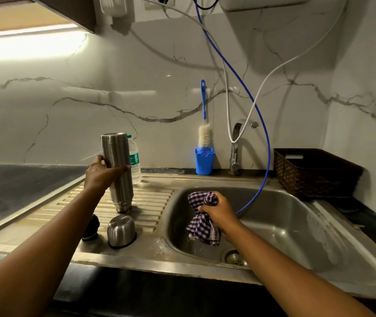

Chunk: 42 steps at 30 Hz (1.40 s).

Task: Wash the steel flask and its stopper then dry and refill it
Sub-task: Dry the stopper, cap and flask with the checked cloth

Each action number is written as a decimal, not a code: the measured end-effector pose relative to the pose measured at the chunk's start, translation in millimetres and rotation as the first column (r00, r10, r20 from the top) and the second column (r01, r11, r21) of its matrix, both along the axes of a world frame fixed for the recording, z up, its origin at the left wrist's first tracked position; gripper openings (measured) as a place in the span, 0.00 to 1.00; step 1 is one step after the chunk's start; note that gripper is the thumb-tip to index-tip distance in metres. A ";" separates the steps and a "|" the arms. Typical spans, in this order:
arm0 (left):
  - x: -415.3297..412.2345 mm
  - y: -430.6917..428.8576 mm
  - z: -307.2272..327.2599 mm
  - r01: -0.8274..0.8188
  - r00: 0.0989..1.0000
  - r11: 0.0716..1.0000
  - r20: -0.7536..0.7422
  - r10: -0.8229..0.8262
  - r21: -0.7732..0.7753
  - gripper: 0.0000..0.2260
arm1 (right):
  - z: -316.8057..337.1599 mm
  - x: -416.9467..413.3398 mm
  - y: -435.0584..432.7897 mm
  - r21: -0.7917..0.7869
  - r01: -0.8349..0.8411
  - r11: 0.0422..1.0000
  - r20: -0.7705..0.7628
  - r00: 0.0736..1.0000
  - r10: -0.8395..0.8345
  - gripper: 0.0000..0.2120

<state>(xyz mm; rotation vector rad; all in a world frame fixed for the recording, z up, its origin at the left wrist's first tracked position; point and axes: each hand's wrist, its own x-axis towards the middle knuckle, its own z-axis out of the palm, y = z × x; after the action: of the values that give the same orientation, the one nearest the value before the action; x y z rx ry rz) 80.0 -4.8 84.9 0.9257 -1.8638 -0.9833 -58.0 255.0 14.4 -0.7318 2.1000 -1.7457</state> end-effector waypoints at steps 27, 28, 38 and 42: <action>-121.7 163.4 -56.9 0.658 0.684 0.561 -0.710 -0.166 0.503 0.27 | 11.8 -117.7 100.8 -0.103 0.308 0.946 0.486 0.845 -0.222 0.10; -123.1 164.1 -58.1 0.663 0.683 0.560 -0.708 -0.180 0.497 0.27 | 14.4 -116.0 100.3 -0.160 0.285 0.945 0.489 0.855 -0.175 0.11; -123.9 168.5 -64.8 0.712 0.632 0.506 -0.758 -0.159 0.487 0.27 | 19.4 -90.3 96.9 -0.512 -0.058 0.857 0.314 0.916 0.250 0.24; -123.1 174.4 -63.5 0.713 0.661 0.446 -0.731 -0.170 0.541 0.27 | 7.7 -86.6 84.7 -0.293 -0.093 0.952 -0.134 0.989 0.055 0.20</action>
<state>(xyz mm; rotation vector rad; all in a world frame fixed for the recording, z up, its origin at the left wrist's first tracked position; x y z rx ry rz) -43.2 169.6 21.4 0.4024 -1.0503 -2.3248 -144.6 339.7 22.1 -1.0133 1.8737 -2.0488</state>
